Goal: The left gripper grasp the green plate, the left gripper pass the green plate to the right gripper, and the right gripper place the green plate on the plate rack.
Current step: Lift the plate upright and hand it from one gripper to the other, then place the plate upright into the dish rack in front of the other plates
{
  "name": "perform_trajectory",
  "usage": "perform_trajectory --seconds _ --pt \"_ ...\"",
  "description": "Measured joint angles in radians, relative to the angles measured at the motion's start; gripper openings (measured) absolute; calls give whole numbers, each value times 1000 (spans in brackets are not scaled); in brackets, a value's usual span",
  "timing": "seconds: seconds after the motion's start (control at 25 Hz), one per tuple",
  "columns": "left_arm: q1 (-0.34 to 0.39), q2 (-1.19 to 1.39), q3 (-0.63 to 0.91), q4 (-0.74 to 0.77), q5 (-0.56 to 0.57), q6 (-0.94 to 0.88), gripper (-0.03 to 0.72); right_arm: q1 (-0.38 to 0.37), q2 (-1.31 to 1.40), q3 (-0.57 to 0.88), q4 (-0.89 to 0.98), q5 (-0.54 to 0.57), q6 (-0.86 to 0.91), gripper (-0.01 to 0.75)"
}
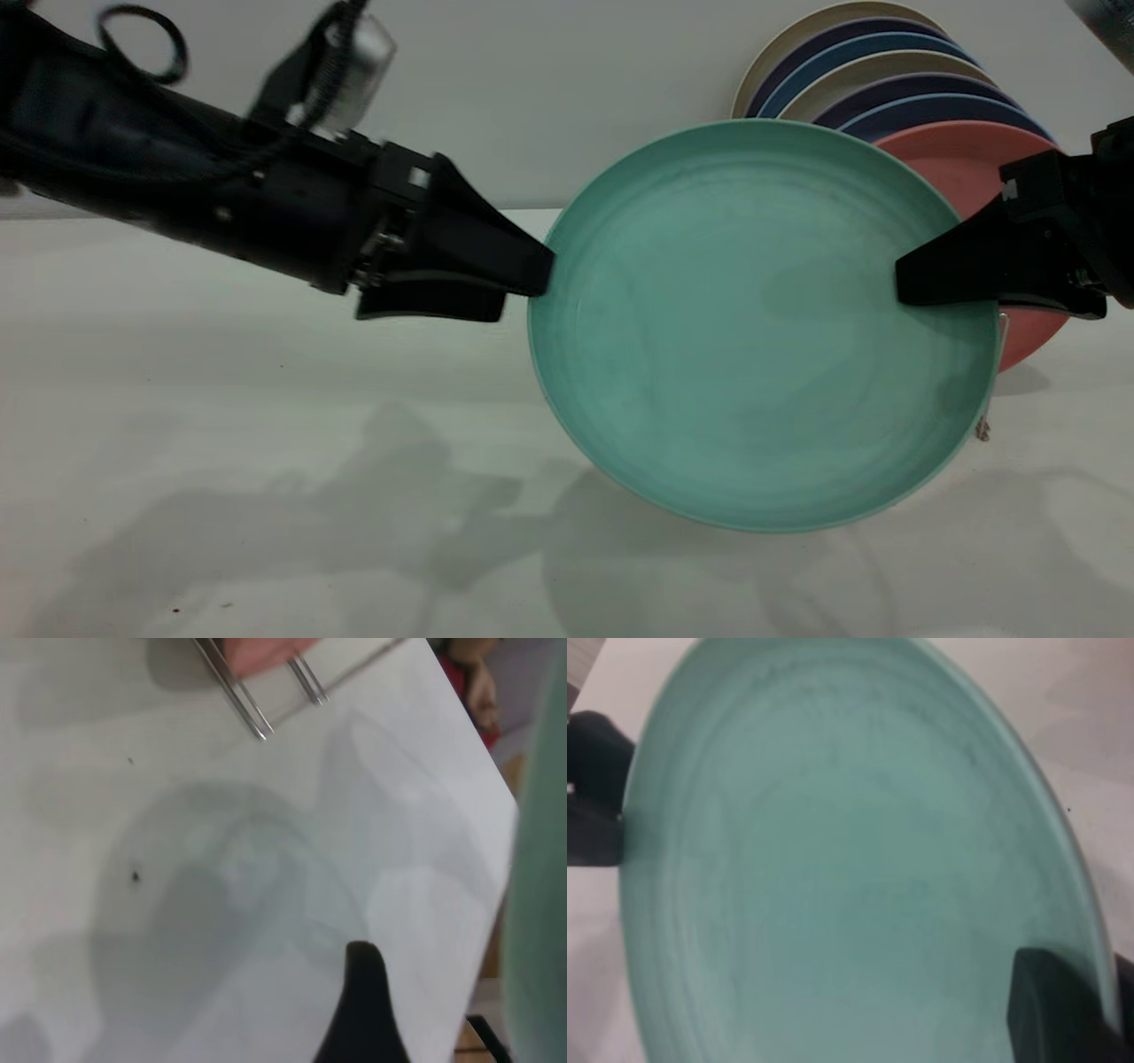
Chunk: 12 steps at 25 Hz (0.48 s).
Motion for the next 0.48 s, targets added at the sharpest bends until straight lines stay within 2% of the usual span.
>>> perform_trajectory --seconds 0.28,0.4,0.48 --pt "130 -75 -1 104 156 -74 596 0 0 0 0 -1 -1 38" --pt "192 -82 -1 218 139 -153 593 0 0 0 -2 -1 -33 38" --pt "224 -82 -1 308 75 -237 591 0 0 0 -22 -1 -74 38"
